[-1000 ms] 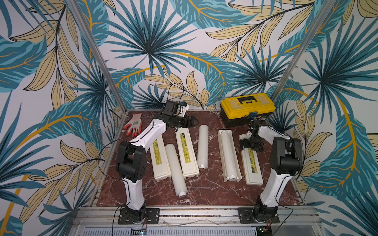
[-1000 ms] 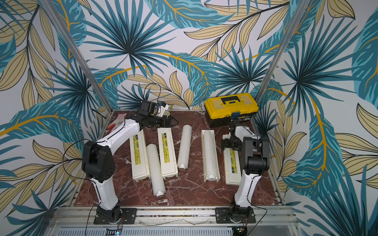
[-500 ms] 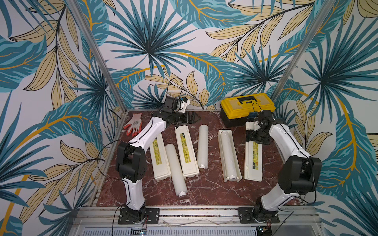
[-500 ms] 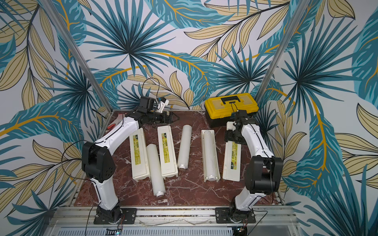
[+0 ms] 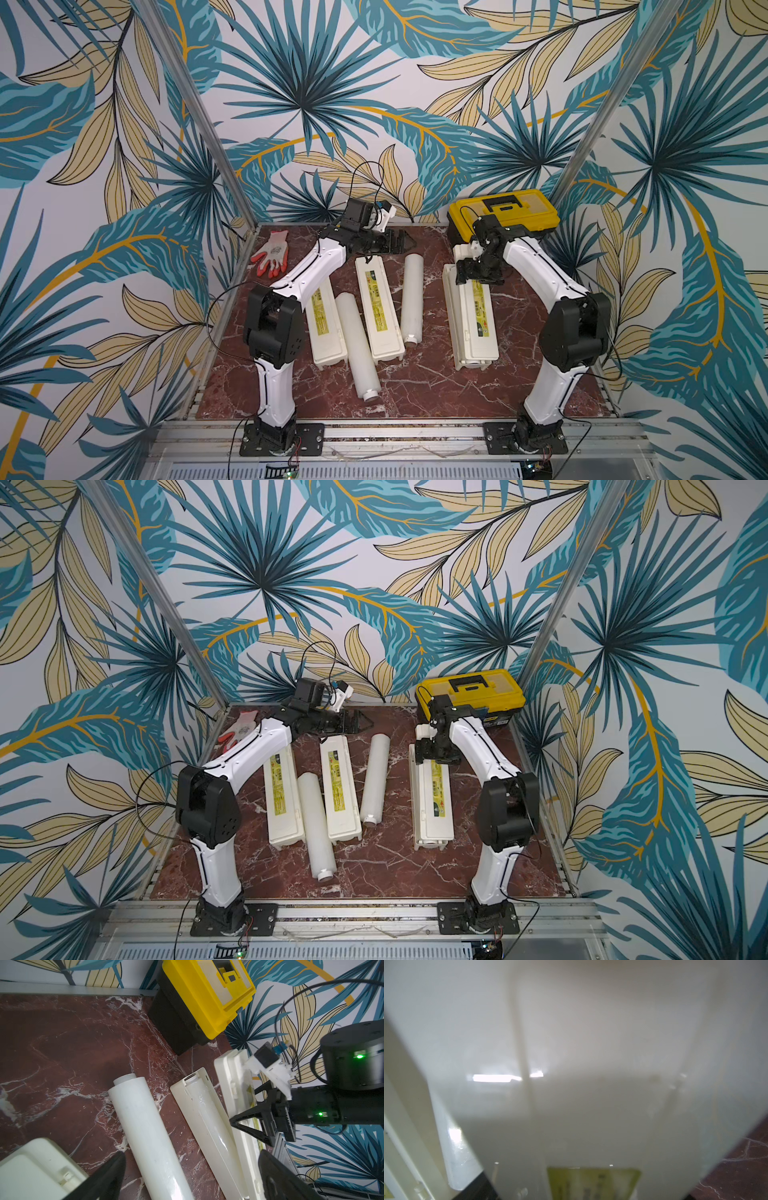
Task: Put plastic wrap rolls into dispensers
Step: Close the lid on the plastic wrap cutting box.
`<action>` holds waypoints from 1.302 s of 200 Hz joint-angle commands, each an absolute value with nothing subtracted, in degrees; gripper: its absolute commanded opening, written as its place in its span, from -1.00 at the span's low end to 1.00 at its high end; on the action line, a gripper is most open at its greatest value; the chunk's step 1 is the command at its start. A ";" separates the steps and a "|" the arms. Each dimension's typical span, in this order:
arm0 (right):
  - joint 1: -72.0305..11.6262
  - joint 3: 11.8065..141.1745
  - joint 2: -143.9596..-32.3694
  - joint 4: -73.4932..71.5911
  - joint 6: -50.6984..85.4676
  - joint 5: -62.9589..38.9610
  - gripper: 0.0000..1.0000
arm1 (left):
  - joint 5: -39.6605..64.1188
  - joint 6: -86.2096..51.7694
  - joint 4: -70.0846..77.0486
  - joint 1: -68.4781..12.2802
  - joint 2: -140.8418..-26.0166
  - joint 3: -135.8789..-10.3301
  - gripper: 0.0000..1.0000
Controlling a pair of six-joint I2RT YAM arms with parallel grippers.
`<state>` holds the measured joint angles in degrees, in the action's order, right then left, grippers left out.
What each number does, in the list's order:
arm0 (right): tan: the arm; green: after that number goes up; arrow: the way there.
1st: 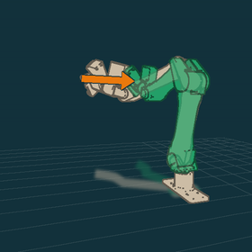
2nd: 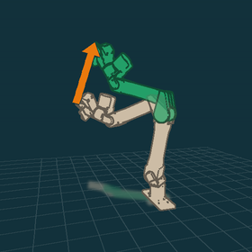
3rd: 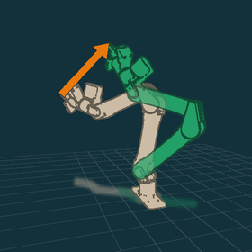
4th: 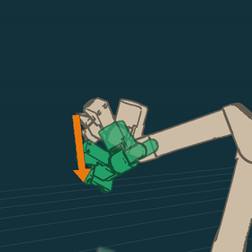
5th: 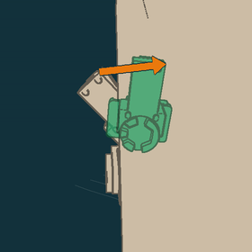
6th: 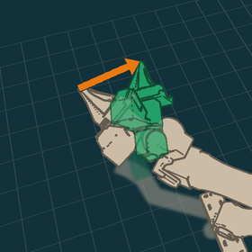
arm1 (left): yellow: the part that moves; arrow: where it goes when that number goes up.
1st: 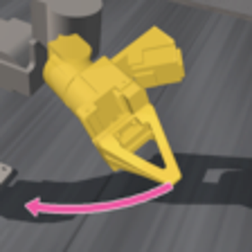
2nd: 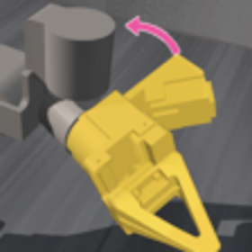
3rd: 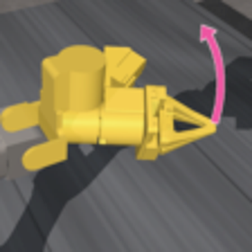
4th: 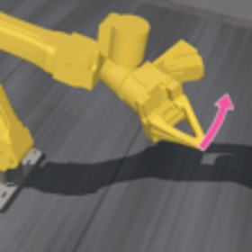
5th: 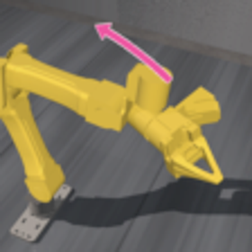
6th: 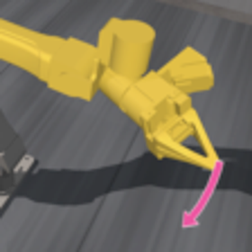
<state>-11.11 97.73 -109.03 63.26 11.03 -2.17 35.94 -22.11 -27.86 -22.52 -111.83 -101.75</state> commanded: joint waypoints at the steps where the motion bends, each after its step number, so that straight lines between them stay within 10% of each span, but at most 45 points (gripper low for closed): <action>1: -12.25 100.02 -110.60 63.15 13.82 0.00 0.67 | 35.16 -21.72 -27.38 -22.43 -109.17 -99.07 0.99; 260: -13.97 89.91 -112.54 52.76 11.56 5.59 0.90 | 35.10 -23.30 -27.27 -22.68 -107.53 -93.87 0.99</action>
